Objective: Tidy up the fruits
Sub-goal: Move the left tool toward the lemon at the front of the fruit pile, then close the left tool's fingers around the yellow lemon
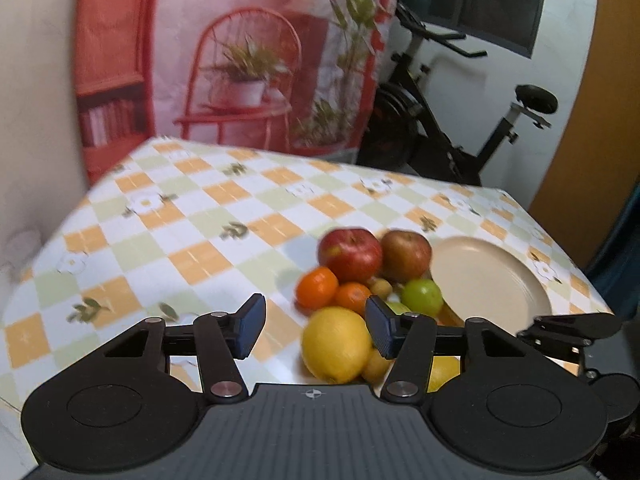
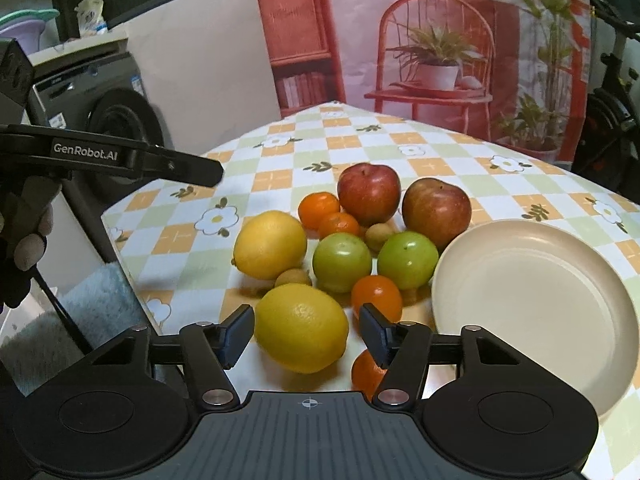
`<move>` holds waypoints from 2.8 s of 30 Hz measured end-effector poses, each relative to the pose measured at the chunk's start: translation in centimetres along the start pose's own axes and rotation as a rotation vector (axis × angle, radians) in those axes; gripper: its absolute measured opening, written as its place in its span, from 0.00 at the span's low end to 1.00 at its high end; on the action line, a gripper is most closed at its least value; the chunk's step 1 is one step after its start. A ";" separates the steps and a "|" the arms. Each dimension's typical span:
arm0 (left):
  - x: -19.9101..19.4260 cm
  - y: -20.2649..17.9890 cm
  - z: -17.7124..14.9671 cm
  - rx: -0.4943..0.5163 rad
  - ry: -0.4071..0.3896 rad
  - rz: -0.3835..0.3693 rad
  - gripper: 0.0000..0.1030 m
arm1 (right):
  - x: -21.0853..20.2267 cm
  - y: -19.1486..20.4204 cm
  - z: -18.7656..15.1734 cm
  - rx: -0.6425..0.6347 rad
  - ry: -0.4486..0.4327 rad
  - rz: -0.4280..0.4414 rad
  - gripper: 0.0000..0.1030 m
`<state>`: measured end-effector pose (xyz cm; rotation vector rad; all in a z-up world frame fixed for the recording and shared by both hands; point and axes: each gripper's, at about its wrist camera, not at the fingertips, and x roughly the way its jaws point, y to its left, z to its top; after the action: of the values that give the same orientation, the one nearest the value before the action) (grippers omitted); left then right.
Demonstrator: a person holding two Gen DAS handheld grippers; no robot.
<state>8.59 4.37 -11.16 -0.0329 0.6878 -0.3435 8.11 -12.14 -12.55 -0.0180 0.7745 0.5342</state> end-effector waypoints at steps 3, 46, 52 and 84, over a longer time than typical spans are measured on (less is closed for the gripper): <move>0.9 -0.4 -0.6 0.005 0.037 -0.045 0.55 | 0.3 0.1 -0.4 -0.011 0.015 0.004 0.53; 6.1 -2.8 -2.0 -0.010 0.195 -0.290 0.37 | 1.9 0.4 -1.1 -0.119 0.037 -0.010 0.51; 6.2 -2.5 -1.9 -0.025 0.209 -0.312 0.37 | 1.7 0.1 -1.2 -0.108 0.015 -0.013 0.50; 6.4 -2.4 -2.0 -0.018 0.210 -0.322 0.37 | 1.8 0.1 -1.3 -0.109 0.006 -0.011 0.51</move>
<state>11.29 0.24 -16.31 -0.1265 0.8955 -0.6566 8.29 -11.48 -14.68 -0.1248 0.7502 0.5655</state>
